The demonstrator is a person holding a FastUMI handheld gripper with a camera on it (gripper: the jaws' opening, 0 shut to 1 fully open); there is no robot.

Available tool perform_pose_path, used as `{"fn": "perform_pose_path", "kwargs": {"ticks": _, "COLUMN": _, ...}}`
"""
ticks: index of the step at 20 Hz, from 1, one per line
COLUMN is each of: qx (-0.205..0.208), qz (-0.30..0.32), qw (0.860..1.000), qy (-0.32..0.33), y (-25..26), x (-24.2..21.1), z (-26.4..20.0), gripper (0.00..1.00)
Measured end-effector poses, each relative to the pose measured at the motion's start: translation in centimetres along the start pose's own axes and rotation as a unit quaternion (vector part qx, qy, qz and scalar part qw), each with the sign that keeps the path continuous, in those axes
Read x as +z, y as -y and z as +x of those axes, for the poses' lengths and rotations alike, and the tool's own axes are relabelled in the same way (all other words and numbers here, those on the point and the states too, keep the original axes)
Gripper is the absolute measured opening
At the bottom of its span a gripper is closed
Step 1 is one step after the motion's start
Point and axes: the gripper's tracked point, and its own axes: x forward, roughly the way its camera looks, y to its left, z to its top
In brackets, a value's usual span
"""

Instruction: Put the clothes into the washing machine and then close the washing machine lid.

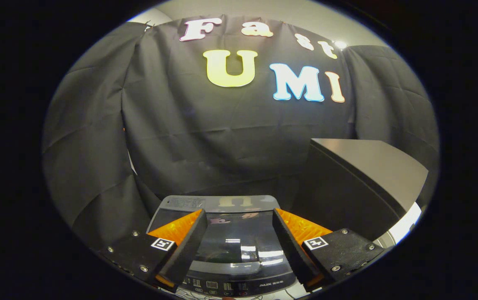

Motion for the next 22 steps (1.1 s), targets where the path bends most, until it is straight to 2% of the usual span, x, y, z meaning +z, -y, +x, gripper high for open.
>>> {"fn": "perform_pose_path", "kwargs": {"ticks": 4, "qx": 0.016, "qz": -0.028, "qw": 0.999, "qy": 0.029, "y": 4.2, "x": 0.2, "z": -5.5, "gripper": 0.97}}
{"fn": "perform_pose_path", "kwargs": {"ticks": 9, "qx": 0.055, "qz": -0.072, "qw": 0.995, "qy": 0.053, "y": 10.8, "x": -0.9, "z": -13.8, "gripper": 0.97}}
{"fn": "perform_pose_path", "kwargs": {"ticks": 16, "qx": 0.081, "qz": -0.067, "qw": 0.993, "qy": 0.061, "y": 18.3, "x": -2.7, "z": -24.8, "gripper": 0.97}}
{"fn": "perform_pose_path", "kwargs": {"ticks": 22, "qx": 0.093, "qz": -0.048, "qw": 0.99, "qy": 0.09, "y": 20.7, "x": -2.7, "z": -32.2, "gripper": 0.97}}
